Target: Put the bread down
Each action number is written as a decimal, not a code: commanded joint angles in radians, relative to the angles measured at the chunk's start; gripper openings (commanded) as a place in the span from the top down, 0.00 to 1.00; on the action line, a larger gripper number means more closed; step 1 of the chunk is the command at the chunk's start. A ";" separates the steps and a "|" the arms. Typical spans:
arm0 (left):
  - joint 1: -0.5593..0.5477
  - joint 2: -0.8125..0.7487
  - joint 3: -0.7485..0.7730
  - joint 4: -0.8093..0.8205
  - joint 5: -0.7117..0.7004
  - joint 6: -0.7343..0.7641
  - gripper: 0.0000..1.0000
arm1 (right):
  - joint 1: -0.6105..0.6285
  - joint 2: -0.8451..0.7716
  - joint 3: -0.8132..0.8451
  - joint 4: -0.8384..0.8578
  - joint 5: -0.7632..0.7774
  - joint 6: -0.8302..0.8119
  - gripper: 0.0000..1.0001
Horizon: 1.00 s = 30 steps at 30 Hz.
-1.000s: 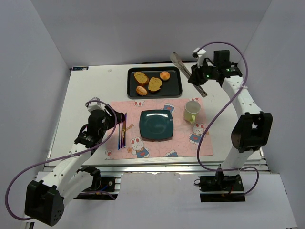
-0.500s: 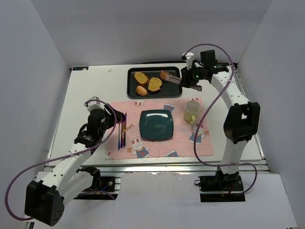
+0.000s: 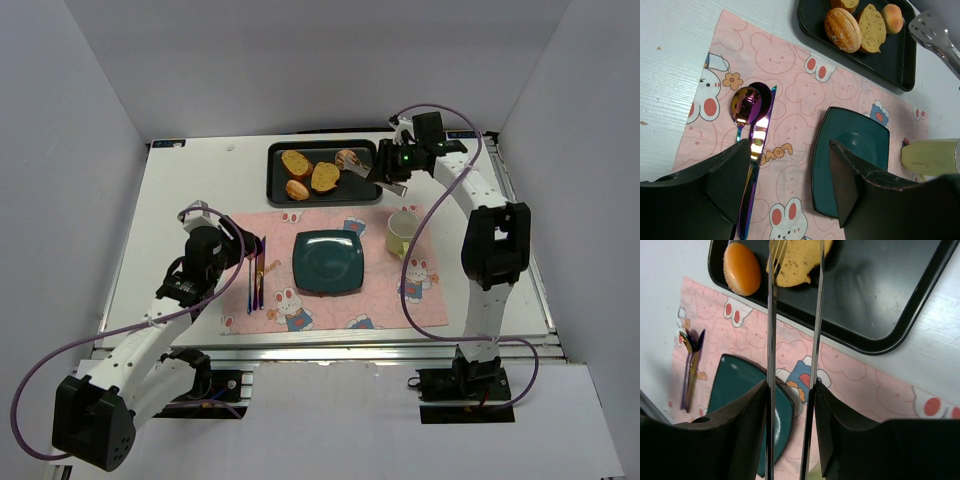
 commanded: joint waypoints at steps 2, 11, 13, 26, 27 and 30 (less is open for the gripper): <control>0.003 -0.006 0.032 -0.005 -0.014 -0.019 0.27 | 0.004 0.026 -0.003 0.073 -0.006 0.211 0.54; 0.003 0.043 0.045 0.021 -0.006 -0.020 0.27 | 0.003 0.081 -0.013 0.102 -0.003 0.295 0.54; 0.003 0.051 0.048 0.021 -0.004 -0.020 0.27 | 0.003 0.091 -0.013 0.103 -0.002 0.302 0.54; 0.003 0.072 0.071 0.011 -0.009 -0.017 0.27 | 0.006 0.169 -0.013 0.151 -0.118 0.363 0.58; 0.003 0.074 0.069 0.014 -0.008 -0.019 0.27 | 0.004 0.170 -0.017 0.160 -0.133 0.381 0.59; 0.003 0.076 0.066 0.015 -0.004 -0.020 0.27 | 0.001 0.167 -0.048 0.206 -0.212 0.421 0.66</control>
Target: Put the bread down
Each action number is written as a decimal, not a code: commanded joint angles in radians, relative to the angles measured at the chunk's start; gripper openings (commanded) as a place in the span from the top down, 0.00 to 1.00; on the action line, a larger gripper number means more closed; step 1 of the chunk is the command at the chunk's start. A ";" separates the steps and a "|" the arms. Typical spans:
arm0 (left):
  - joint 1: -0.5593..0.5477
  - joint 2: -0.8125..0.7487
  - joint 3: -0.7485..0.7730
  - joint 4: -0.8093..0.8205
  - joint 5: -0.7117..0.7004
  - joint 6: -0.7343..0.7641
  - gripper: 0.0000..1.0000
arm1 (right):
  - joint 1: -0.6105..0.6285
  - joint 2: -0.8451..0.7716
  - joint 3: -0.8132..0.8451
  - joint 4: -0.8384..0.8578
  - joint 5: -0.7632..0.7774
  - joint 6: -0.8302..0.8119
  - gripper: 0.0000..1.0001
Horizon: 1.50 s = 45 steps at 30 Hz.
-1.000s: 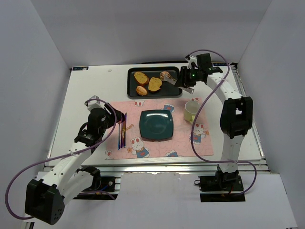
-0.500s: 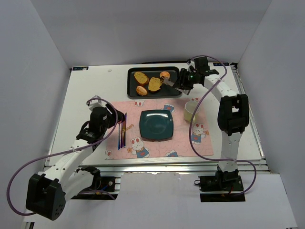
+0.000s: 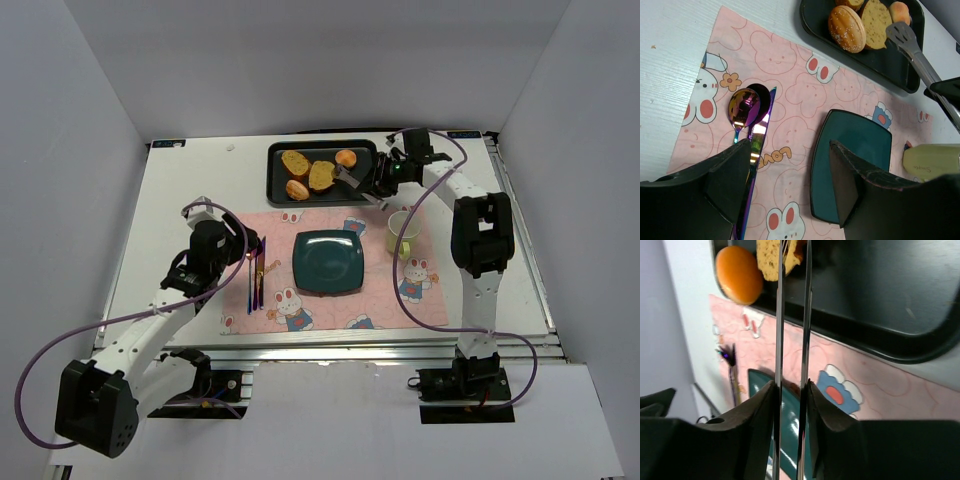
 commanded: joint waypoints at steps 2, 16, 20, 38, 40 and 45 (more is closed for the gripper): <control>0.003 -0.005 0.032 0.009 -0.008 -0.005 0.27 | -0.001 -0.010 -0.051 0.120 -0.146 0.097 0.69; 0.003 -0.022 0.029 0.010 -0.009 -0.014 0.28 | -0.094 -0.137 -0.102 0.311 -0.256 0.181 0.94; 0.003 -0.018 0.034 0.019 -0.004 -0.014 0.27 | -0.116 -0.192 -0.107 0.254 -0.310 0.094 0.95; 0.003 -0.042 -0.041 0.110 0.025 -0.031 0.28 | -0.045 -0.555 -0.582 -0.575 -0.409 -1.040 1.00; 0.003 -0.047 -0.044 0.114 0.025 -0.036 0.28 | -0.044 -0.576 -0.608 -0.534 -0.346 -1.006 0.99; 0.003 -0.073 -0.060 0.115 0.019 -0.041 0.28 | -0.027 -0.588 -0.616 -0.509 -0.263 -0.969 0.78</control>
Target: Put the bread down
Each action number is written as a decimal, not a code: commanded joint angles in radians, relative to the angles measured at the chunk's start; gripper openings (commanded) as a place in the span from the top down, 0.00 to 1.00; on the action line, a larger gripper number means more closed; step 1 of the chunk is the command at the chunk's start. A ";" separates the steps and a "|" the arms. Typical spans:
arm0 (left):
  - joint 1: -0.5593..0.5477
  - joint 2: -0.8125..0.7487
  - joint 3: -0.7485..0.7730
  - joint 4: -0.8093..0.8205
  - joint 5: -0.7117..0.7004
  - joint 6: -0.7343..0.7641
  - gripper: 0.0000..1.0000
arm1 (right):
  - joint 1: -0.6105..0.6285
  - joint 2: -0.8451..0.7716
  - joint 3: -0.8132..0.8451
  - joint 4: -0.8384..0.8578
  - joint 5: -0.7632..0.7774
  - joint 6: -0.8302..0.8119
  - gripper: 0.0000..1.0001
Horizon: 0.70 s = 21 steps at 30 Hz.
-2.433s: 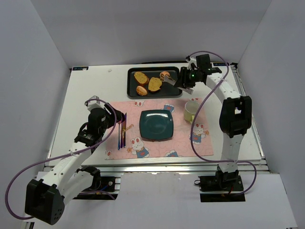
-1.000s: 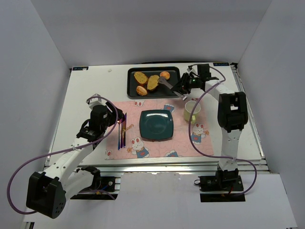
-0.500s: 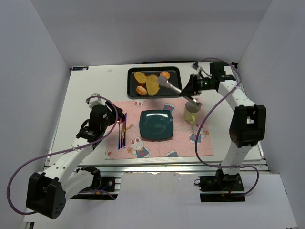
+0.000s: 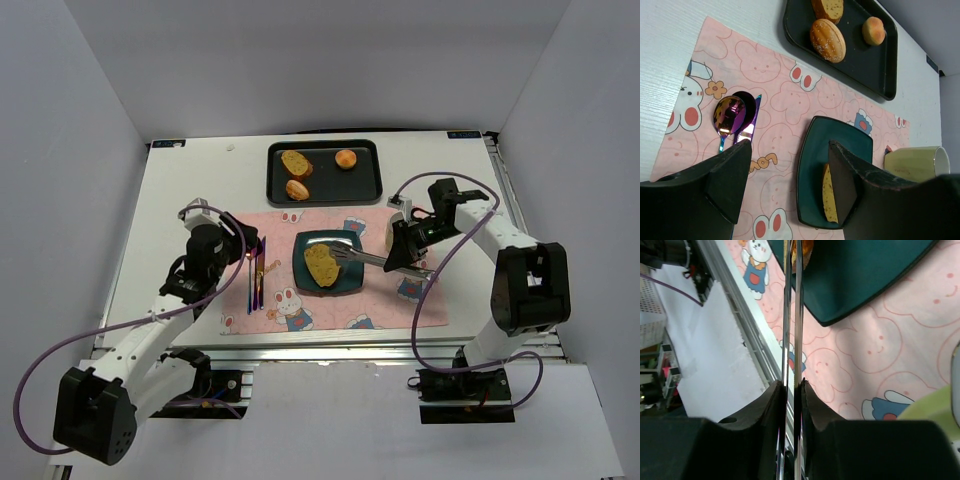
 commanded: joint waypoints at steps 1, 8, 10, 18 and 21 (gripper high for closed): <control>0.003 -0.046 -0.017 0.023 0.007 -0.010 0.28 | 0.010 -0.041 0.001 0.010 0.054 -0.016 0.76; 0.003 -0.075 -0.028 0.009 -0.002 -0.014 0.28 | 0.012 -0.075 0.046 0.077 0.097 0.033 0.61; 0.004 -0.078 -0.028 0.009 -0.004 -0.014 0.28 | 0.012 -0.083 0.079 0.100 0.107 0.042 0.60; 0.003 -0.066 -0.020 0.014 0.001 -0.011 0.28 | 0.038 -0.003 0.248 0.112 0.135 0.046 0.60; 0.003 -0.066 -0.017 0.009 -0.002 -0.008 0.28 | 0.073 0.040 0.300 0.123 0.175 0.050 0.60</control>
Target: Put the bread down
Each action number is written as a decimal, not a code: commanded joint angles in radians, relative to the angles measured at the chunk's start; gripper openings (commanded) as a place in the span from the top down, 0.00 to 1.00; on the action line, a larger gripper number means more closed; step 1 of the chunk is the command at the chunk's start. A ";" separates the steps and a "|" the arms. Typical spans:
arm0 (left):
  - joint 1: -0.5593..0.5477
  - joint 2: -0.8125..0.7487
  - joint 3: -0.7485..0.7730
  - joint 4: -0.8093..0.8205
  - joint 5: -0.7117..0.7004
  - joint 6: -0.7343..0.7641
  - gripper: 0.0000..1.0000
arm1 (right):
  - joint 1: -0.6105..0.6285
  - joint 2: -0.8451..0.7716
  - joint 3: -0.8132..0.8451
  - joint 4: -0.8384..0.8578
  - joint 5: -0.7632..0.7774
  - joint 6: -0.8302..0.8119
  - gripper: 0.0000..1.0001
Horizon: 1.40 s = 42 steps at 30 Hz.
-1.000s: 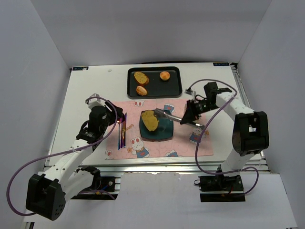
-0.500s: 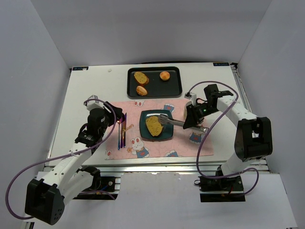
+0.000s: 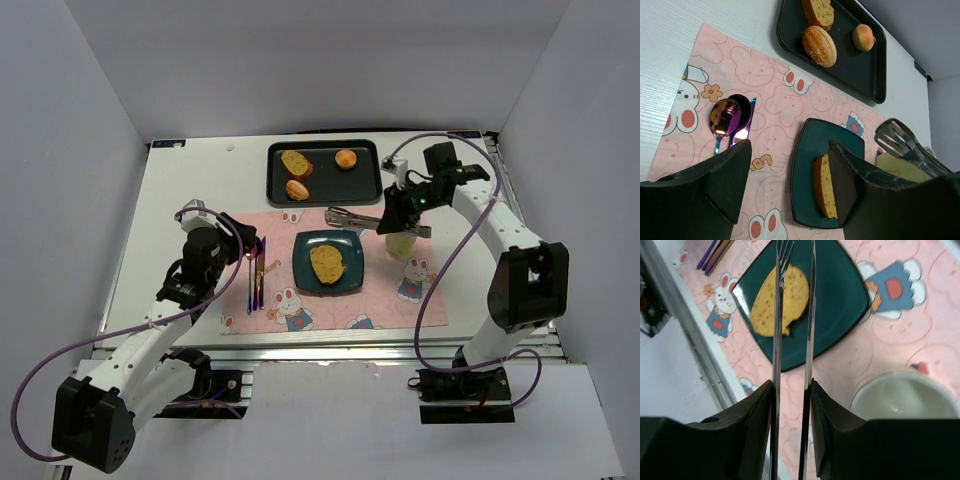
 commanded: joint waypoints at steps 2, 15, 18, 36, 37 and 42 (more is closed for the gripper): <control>0.004 -0.008 -0.003 0.005 -0.004 0.003 0.28 | 0.082 0.070 0.112 0.084 0.091 0.009 0.60; 0.004 0.001 0.011 -0.010 -0.012 0.006 0.28 | 0.228 0.379 0.513 0.188 0.472 0.033 0.54; 0.004 0.007 0.003 0.002 -0.008 0.004 0.28 | 0.234 0.400 0.527 0.192 0.474 0.021 0.53; 0.004 0.010 0.018 -0.010 -0.011 0.013 0.28 | 0.248 0.416 0.564 0.188 0.374 0.098 0.50; 0.004 0.012 0.017 -0.009 -0.011 0.013 0.28 | 0.246 0.423 0.565 0.188 0.375 0.101 0.50; 0.003 0.021 0.029 -0.013 -0.007 0.015 0.28 | 0.251 0.456 0.570 0.205 0.423 0.113 0.49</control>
